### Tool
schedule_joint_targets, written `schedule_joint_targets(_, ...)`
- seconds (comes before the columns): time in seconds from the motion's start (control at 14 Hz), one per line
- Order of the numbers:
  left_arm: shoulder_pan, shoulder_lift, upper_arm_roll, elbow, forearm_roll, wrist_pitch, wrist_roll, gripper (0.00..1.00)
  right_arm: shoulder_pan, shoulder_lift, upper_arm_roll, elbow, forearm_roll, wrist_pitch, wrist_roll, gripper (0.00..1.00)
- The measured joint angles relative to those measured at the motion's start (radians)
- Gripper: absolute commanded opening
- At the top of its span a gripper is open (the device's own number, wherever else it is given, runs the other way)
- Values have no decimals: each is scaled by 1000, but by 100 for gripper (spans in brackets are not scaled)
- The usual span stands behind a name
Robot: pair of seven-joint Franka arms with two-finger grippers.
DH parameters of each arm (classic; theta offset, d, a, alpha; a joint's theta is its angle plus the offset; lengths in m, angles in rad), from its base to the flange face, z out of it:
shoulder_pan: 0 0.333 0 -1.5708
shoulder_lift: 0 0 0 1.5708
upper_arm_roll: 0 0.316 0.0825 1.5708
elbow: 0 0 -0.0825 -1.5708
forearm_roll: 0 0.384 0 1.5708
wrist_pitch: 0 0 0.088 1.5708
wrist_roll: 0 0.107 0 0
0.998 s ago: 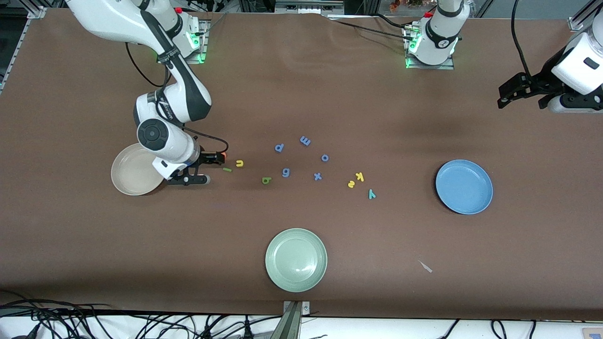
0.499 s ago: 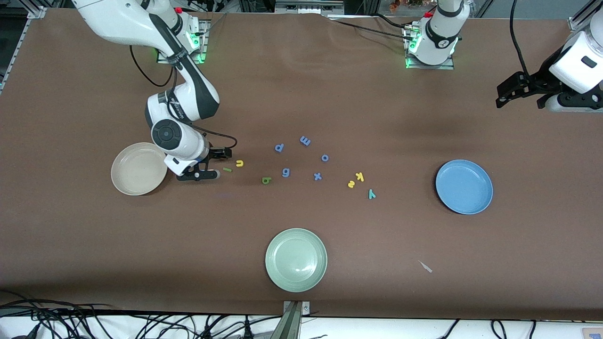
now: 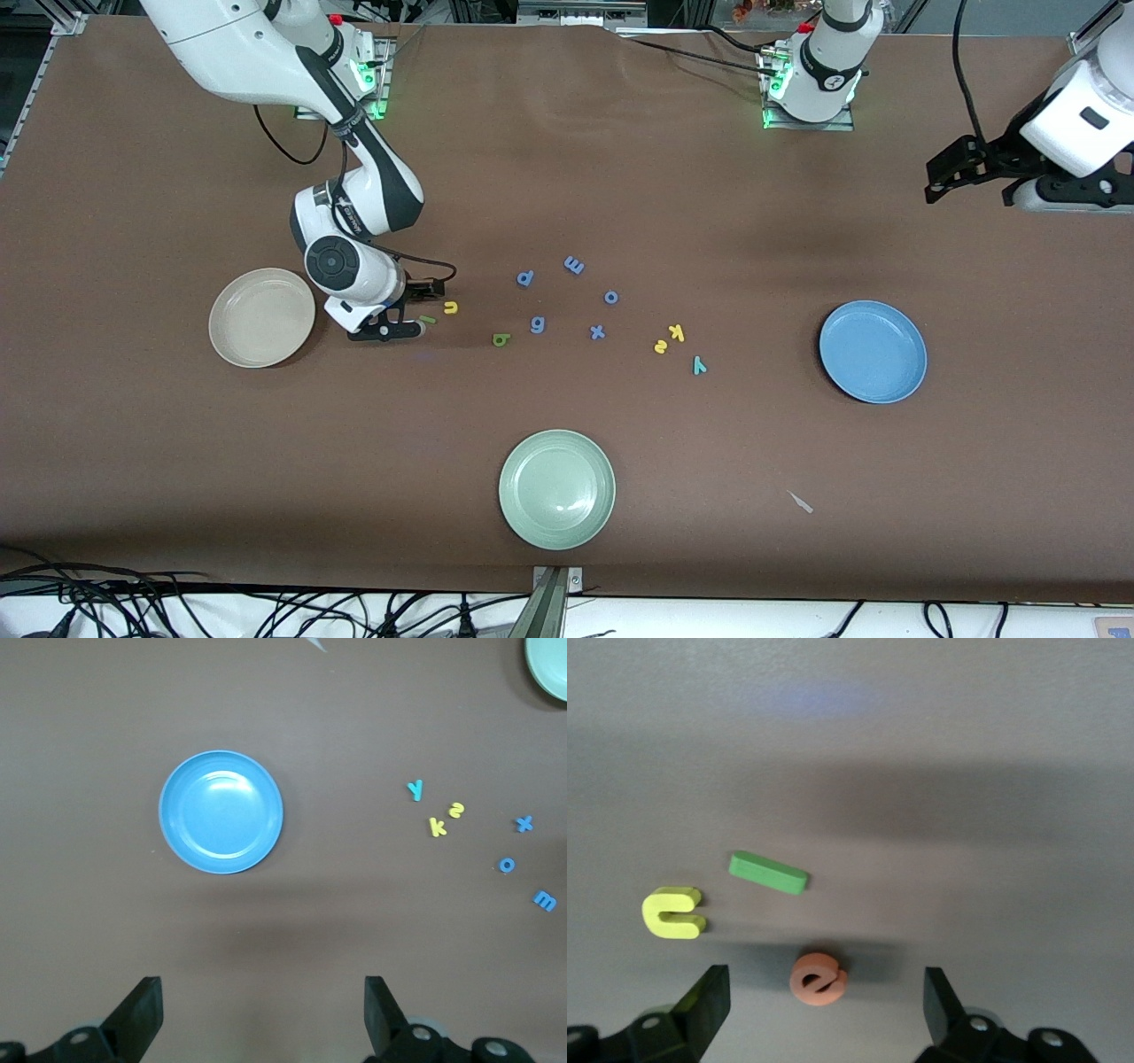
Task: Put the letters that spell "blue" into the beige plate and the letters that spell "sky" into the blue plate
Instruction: 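Move the right gripper toward the orange e beside the beige plate, then grasp the orange e with the right gripper while the left gripper reaches letters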
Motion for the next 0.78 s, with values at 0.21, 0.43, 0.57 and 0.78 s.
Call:
schedule_joint_targets(0.21,-56,55,-4,-4,0,64,-1,100,7,7,0,0,0,6,1,67)
schedule_joint_targets(0.43,-116,142,-7,-15,-30,148,-1,100,7,14,0,-1,0,7,1,53)
schedule_joint_targets(0.57,-158,219,-9,-24,-77,212,-1,100,7,14,0,-2,0,8,1,45)
schedule_joint_targets(0.78,-214,311,-10,-39,-99,314,-1,100,7,14,-1,-2,0,8,1,42)
